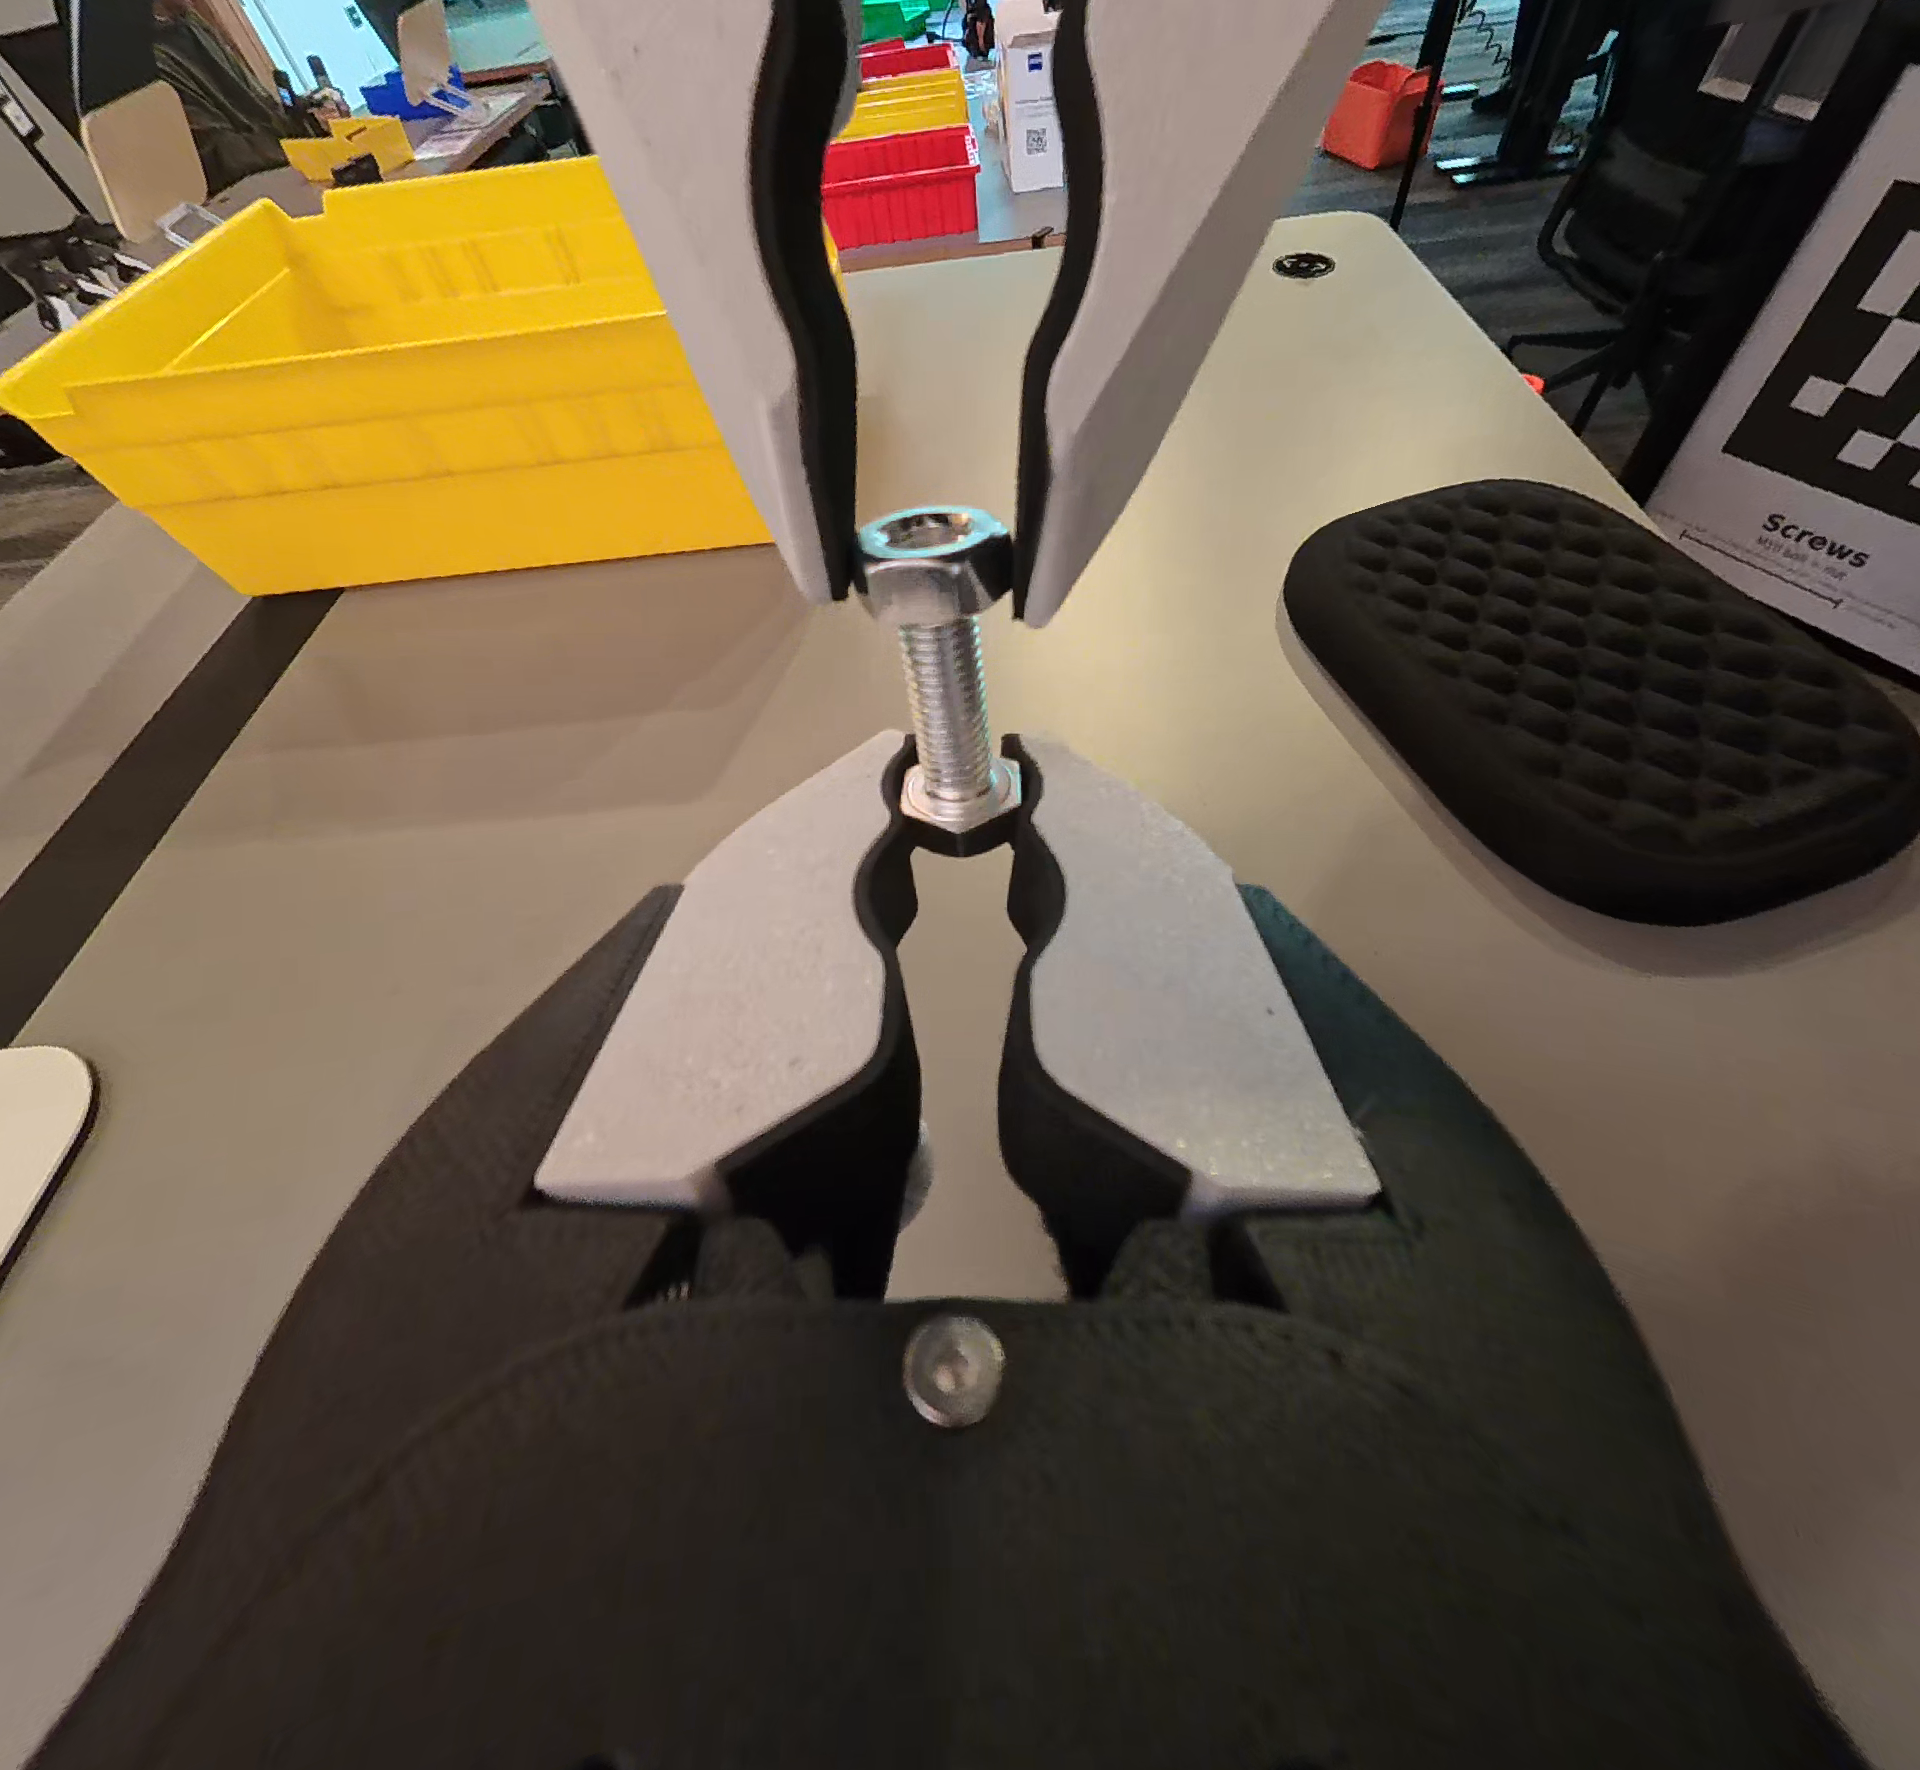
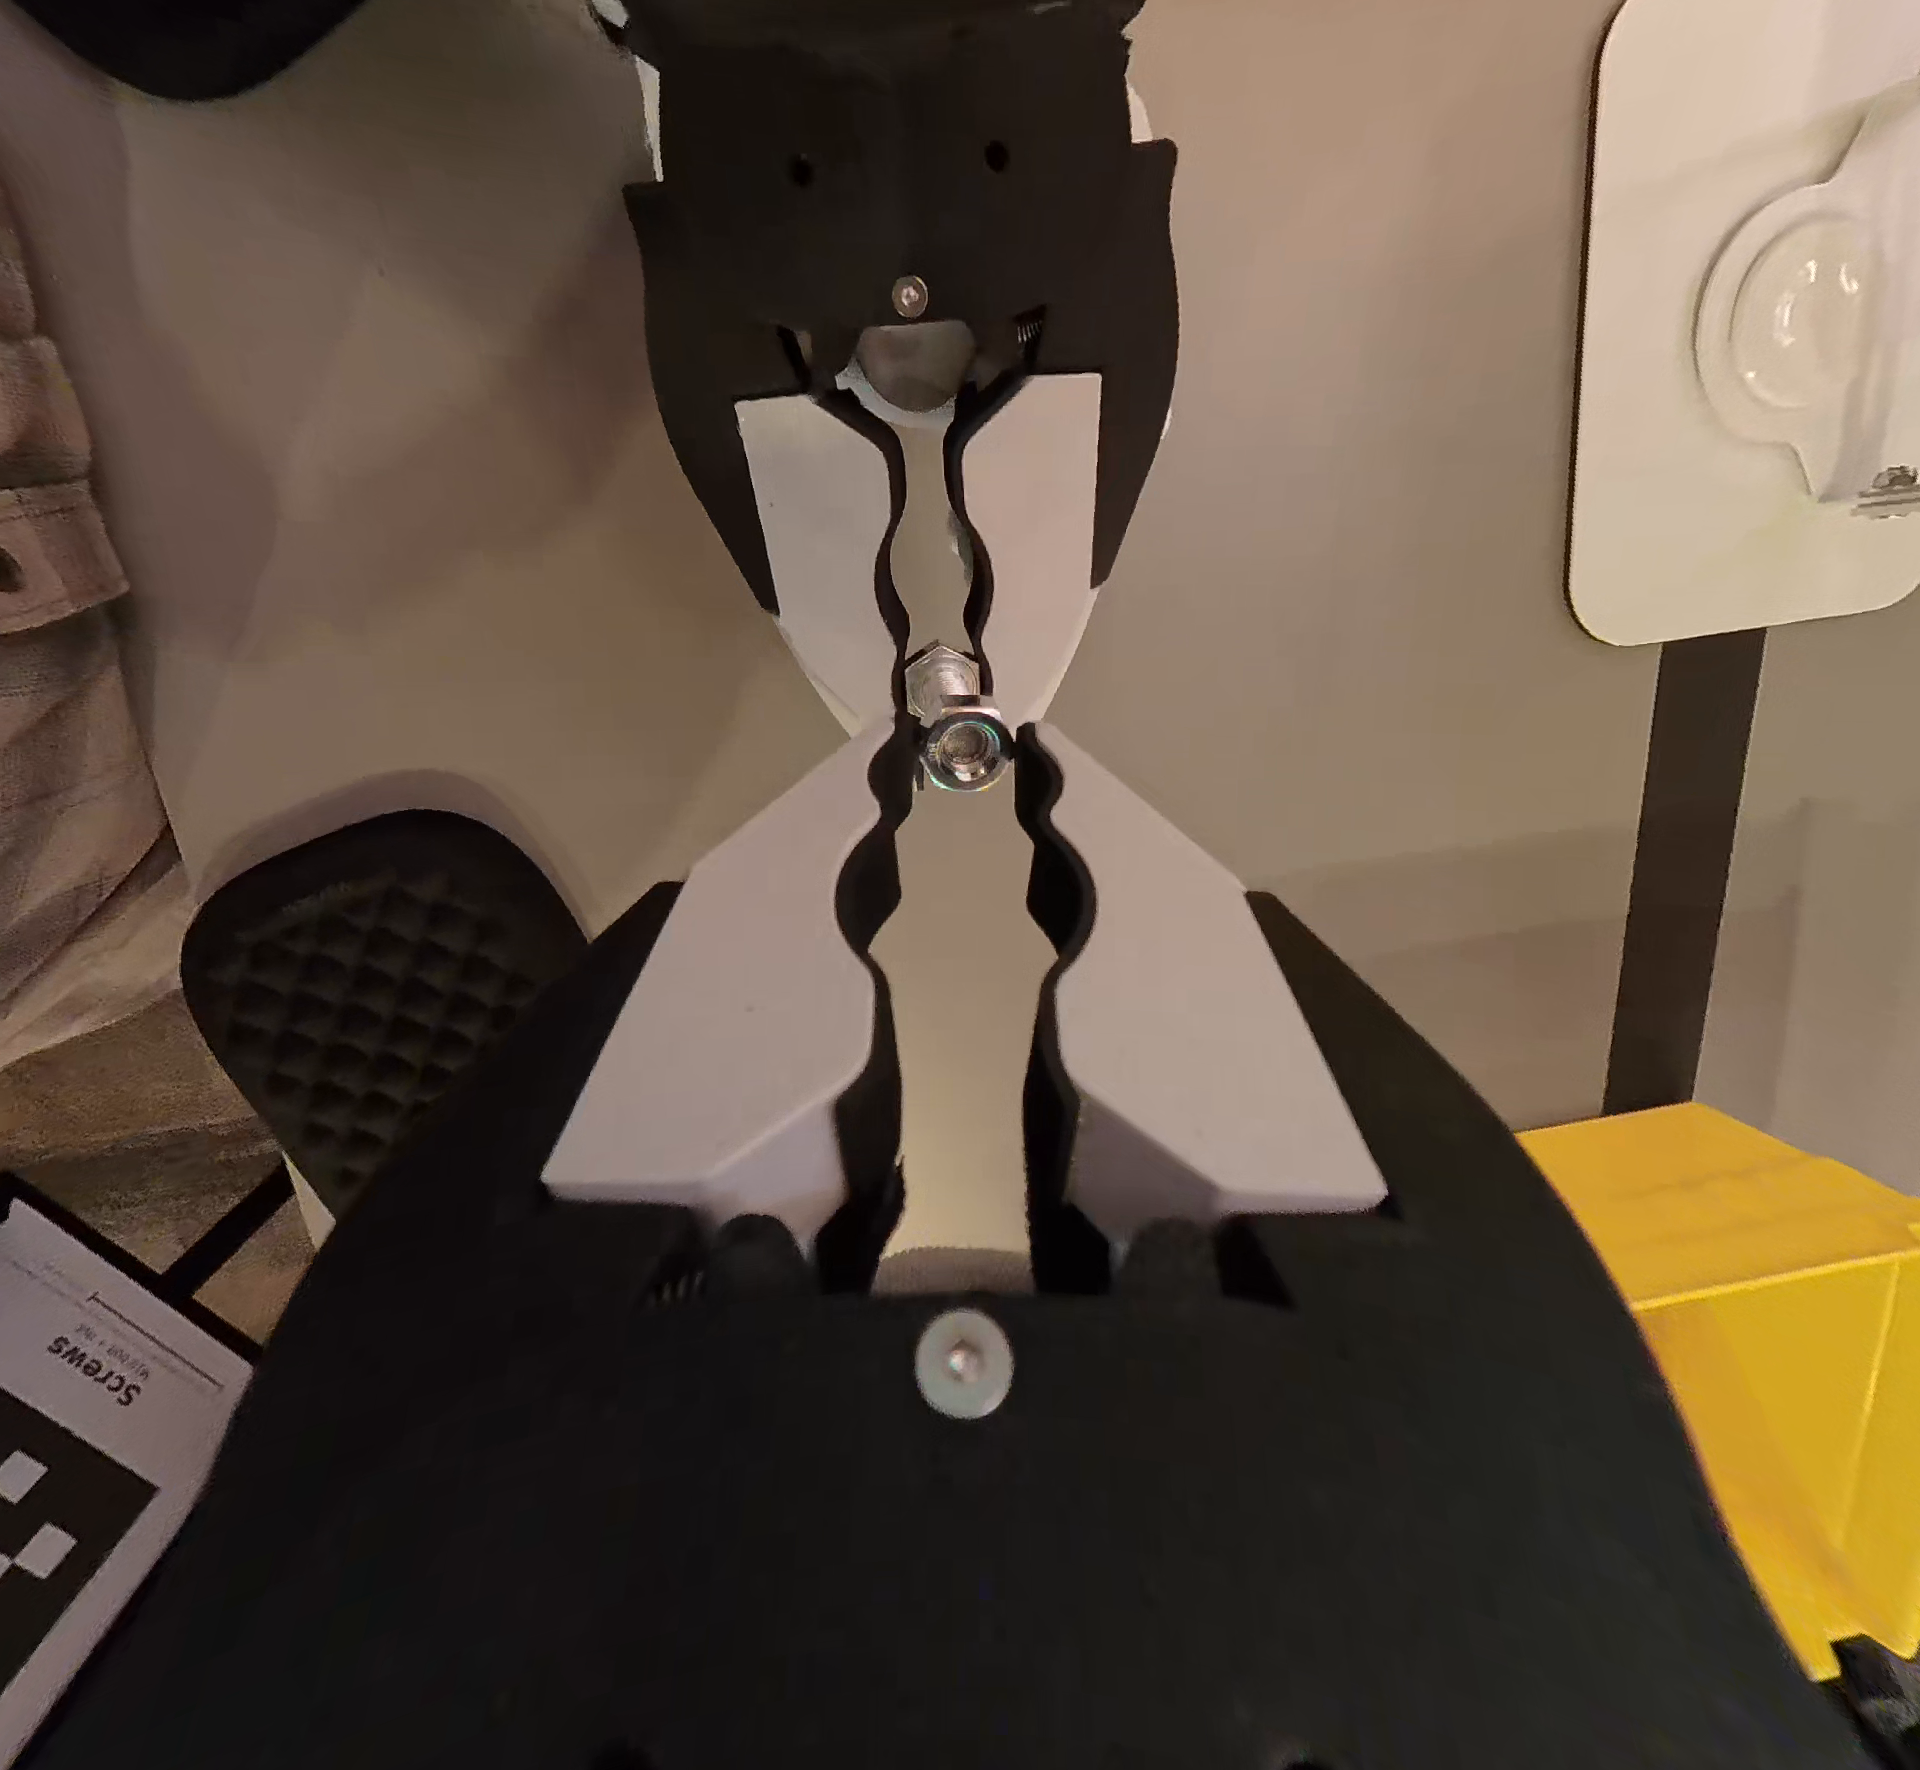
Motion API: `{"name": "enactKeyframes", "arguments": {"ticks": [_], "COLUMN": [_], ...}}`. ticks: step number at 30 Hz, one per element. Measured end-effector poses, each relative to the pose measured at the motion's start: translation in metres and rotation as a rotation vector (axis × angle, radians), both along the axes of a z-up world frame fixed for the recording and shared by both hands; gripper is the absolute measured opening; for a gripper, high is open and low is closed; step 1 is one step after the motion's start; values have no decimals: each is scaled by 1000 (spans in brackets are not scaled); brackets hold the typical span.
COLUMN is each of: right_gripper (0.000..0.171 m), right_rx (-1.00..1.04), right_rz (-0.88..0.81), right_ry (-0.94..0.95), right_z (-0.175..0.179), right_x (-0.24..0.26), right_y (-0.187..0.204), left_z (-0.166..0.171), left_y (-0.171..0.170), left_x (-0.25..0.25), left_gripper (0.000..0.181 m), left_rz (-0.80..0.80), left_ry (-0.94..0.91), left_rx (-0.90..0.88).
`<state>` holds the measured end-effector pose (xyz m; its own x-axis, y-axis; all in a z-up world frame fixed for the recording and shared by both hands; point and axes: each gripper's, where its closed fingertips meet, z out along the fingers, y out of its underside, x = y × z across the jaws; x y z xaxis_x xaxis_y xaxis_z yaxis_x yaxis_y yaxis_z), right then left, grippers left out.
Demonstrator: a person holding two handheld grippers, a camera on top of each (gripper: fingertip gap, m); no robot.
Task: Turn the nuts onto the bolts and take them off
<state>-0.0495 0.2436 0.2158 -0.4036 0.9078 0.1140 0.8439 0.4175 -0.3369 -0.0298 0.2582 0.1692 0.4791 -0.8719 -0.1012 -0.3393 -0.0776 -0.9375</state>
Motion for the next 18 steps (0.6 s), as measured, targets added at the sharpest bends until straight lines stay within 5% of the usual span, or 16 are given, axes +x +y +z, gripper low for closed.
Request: {"name": "enactKeyframes", "arguments": {"ticks": [10,12,18], "right_gripper": [18,37,37], "right_rx": [-226,-204,32], "right_rz": [-269,-224,175], "right_ry": [6,29,87], "right_z": [-1,3,20], "right_x": [-3,-4,-9], "right_y": [4,7,6], "left_z": [-3,-3,-3], "left_y": [6,6,5], "left_x": [-4,-4,-2], "left_gripper": [14,14,14], "left_rz": [51,51,38], "left_ry": [45,41,33], "left_rx": [24,22,15]}}
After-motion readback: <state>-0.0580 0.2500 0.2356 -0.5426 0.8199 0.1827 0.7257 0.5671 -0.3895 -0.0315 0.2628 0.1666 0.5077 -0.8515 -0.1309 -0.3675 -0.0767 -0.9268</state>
